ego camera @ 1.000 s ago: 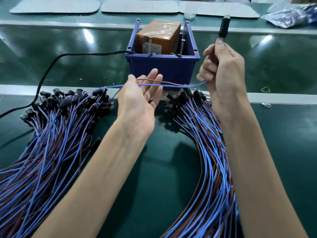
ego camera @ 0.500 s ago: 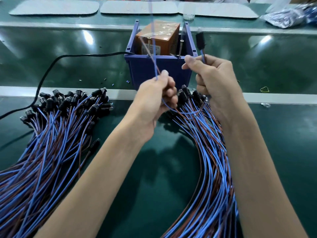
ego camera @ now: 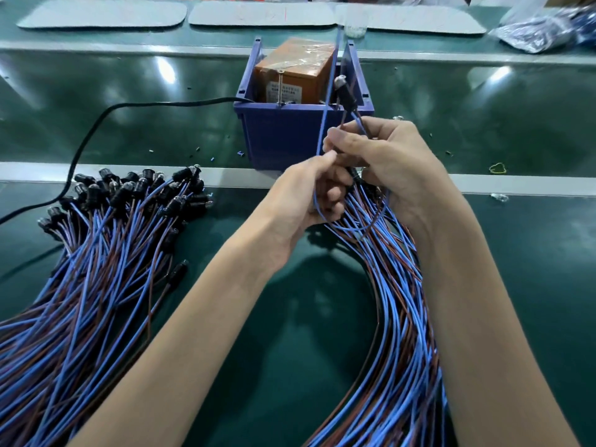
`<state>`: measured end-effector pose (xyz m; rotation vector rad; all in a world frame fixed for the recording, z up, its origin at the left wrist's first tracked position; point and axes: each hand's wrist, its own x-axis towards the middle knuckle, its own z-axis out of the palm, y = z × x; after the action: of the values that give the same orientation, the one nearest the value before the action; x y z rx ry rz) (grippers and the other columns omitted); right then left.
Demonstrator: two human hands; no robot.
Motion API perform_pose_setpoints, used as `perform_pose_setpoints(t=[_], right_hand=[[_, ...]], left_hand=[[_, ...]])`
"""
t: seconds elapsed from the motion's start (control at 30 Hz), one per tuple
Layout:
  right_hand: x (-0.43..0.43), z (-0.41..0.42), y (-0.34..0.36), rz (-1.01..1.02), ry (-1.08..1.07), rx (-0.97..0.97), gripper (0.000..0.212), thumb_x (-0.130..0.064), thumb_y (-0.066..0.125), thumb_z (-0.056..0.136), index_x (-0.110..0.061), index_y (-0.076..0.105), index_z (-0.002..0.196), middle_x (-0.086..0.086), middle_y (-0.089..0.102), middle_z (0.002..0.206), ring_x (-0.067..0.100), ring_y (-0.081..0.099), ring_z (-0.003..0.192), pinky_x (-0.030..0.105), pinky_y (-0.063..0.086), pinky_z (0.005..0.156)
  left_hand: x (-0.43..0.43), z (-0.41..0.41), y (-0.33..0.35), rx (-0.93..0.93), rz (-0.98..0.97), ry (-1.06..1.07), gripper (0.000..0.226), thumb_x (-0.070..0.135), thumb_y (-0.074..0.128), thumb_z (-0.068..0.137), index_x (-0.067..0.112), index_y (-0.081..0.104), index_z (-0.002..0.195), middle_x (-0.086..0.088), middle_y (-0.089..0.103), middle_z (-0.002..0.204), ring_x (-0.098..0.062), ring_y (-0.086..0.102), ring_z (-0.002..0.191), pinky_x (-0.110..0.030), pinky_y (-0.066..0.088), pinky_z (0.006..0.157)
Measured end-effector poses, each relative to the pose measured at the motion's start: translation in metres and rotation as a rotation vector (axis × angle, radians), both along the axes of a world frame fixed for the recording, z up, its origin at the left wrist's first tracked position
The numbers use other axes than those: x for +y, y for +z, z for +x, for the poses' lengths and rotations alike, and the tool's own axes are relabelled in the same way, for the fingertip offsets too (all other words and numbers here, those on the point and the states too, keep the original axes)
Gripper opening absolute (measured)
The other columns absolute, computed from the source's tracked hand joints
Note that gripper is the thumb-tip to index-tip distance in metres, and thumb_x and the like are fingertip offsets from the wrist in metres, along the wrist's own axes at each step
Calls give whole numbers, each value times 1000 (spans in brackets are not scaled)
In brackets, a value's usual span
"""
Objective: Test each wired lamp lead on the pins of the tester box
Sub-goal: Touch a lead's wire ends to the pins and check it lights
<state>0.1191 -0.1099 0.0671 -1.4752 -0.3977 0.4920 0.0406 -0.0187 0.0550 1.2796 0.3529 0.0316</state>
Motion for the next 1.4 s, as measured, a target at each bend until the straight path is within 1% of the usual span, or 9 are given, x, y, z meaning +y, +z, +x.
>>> perform_pose_setpoints(t=[0.13, 0.33, 0.47, 0.53, 0.63, 0.77, 0.9, 1.0, 1.4], right_hand=[[-2, 2, 3, 63, -72, 29, 18, -7, 55, 95, -9, 56, 77, 0, 69, 63, 8, 67, 53, 10, 40, 40], [-5, 8, 2, 15, -148, 1, 11, -12, 54, 97, -10, 63, 92, -7, 60, 53, 0, 50, 45, 8, 31, 37], [-4, 10, 1, -15, -175, -7, 9, -10, 52, 97, -15, 60, 100, -8, 58, 52, 1, 45, 45, 10, 25, 35], [-3, 10, 2, 0, -188, 6, 13, -7, 49, 97, -17, 58, 94, -9, 57, 51, 1, 43, 43, 11, 24, 35], [-2, 11, 1, 4, -215, 18, 18, -5, 46, 96, -19, 57, 92, -10, 55, 50, 1, 40, 42, 12, 25, 37], [-3, 14, 0, 22, -238, 28, 20, -4, 45, 95, -17, 60, 91, -10, 52, 48, 1, 37, 40, 12, 24, 36], [-3, 16, -1, 26, -243, 30, 21, -3, 45, 94, -16, 60, 91, -10, 51, 46, 1, 36, 39, 12, 24, 35], [-3, 16, -2, 19, -240, 25, 21, -3, 45, 94, -16, 61, 93, -11, 51, 47, 1, 36, 39, 12, 25, 36], [-2, 15, -3, 14, -251, 31, 22, -2, 44, 93, -16, 61, 91, -11, 50, 46, 1, 35, 39, 13, 23, 36]], left_hand=[[4, 2, -5, 0, 216, 207, 40, 29, 33, 104, 16, 64, 84, 8, 63, 67, -6, 60, 66, -18, 51, 71], [19, 6, -15, -25, 464, 468, 19, 19, 34, 104, 19, 52, 111, 7, 57, 75, 1, 48, 43, -19, 43, 56], [31, 7, -19, 56, 541, 397, 39, 33, 45, 100, 12, 43, 133, 5, 58, 75, -9, 53, 60, -29, 42, 66], [34, 6, -19, 136, 546, 333, 47, 47, 43, 96, 12, 48, 127, -5, 66, 98, -21, 67, 86, -43, 49, 79], [35, 8, -17, 104, 391, 358, 28, 36, 35, 98, 17, 42, 79, 6, 49, 58, -7, 44, 39, -29, 35, 50], [38, 13, -18, 25, 304, 488, 28, 11, 31, 99, 23, 36, 74, 4, 37, 58, -5, 32, 36, -18, 29, 46], [42, 6, -19, -102, 368, 486, 14, 11, 46, 100, 22, 52, 107, 2, 52, 68, 0, 58, 44, -15, 44, 50], [44, 5, -19, -154, 342, 526, 65, 14, 55, 97, 9, 19, 151, 1, 58, 71, -4, 65, 53, -16, 52, 62], [46, 2, -21, -91, 609, 494, 41, 5, 53, 95, 10, 51, 136, 12, 64, 75, -7, 68, 54, -22, 57, 73]])
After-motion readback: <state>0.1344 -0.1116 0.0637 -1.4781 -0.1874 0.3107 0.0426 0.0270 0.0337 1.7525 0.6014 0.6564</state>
